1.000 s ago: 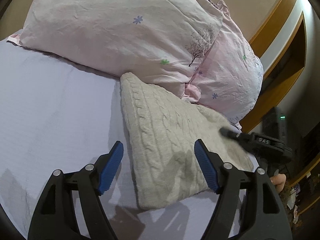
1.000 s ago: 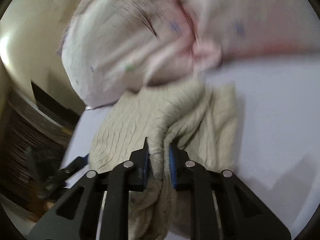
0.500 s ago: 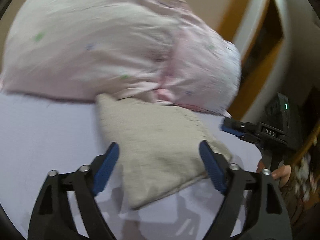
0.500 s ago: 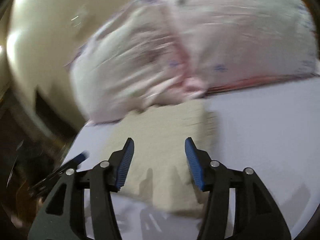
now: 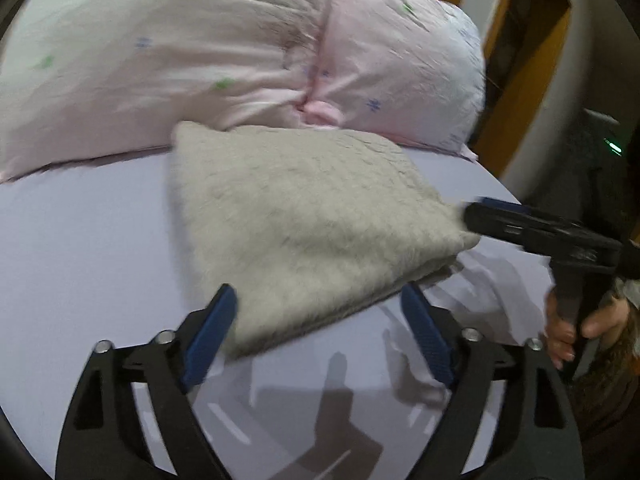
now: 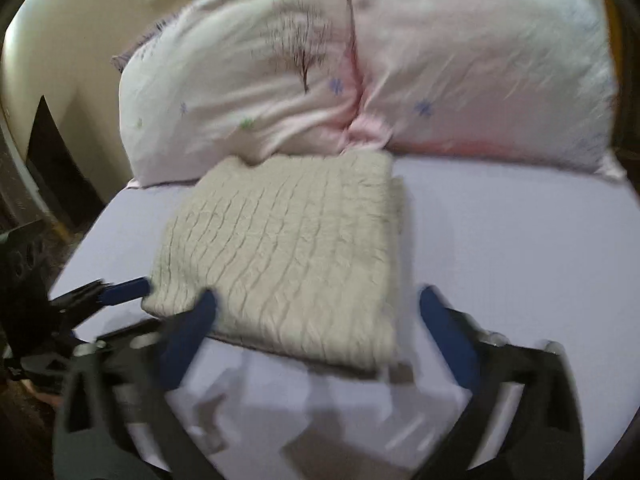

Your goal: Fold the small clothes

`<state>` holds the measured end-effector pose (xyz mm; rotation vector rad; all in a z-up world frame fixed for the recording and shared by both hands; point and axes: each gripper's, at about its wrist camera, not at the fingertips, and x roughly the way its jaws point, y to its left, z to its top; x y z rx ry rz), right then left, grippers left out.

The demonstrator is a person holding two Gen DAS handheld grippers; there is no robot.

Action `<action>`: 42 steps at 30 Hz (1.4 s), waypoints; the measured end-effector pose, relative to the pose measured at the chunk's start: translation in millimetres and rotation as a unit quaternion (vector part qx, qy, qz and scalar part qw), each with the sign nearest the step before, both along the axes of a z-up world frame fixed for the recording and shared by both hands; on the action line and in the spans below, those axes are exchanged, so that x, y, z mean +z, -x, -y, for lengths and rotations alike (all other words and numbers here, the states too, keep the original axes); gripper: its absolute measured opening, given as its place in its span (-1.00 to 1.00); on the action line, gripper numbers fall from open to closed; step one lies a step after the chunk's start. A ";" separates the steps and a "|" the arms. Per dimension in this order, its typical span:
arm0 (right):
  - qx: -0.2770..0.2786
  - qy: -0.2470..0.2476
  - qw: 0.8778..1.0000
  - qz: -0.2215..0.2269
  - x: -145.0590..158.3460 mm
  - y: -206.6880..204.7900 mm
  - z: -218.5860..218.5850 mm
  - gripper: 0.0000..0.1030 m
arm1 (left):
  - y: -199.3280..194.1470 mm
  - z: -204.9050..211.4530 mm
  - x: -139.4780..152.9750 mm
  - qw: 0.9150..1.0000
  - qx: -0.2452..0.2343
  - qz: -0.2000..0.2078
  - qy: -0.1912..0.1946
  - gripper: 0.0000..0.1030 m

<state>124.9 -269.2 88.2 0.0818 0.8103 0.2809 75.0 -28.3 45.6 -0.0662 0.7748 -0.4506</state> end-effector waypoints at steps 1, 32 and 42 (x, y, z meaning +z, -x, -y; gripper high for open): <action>-0.011 0.012 1.000 0.002 -0.2 6.4 0.8 0.96 | 5.7 -2.6 -1.0 1.000 0.024 0.005 -0.016 0.92; -0.018 0.095 0.990 -0.104 -72.5 4.8 -47.4 0.97 | -3.4 7.4 -36.2 0.984 0.093 -0.060 -0.141 0.97; -0.019 0.095 0.990 -0.104 -72.6 5.2 -47.7 0.97 | -3.6 7.8 -35.8 0.984 0.093 -0.060 -0.141 0.97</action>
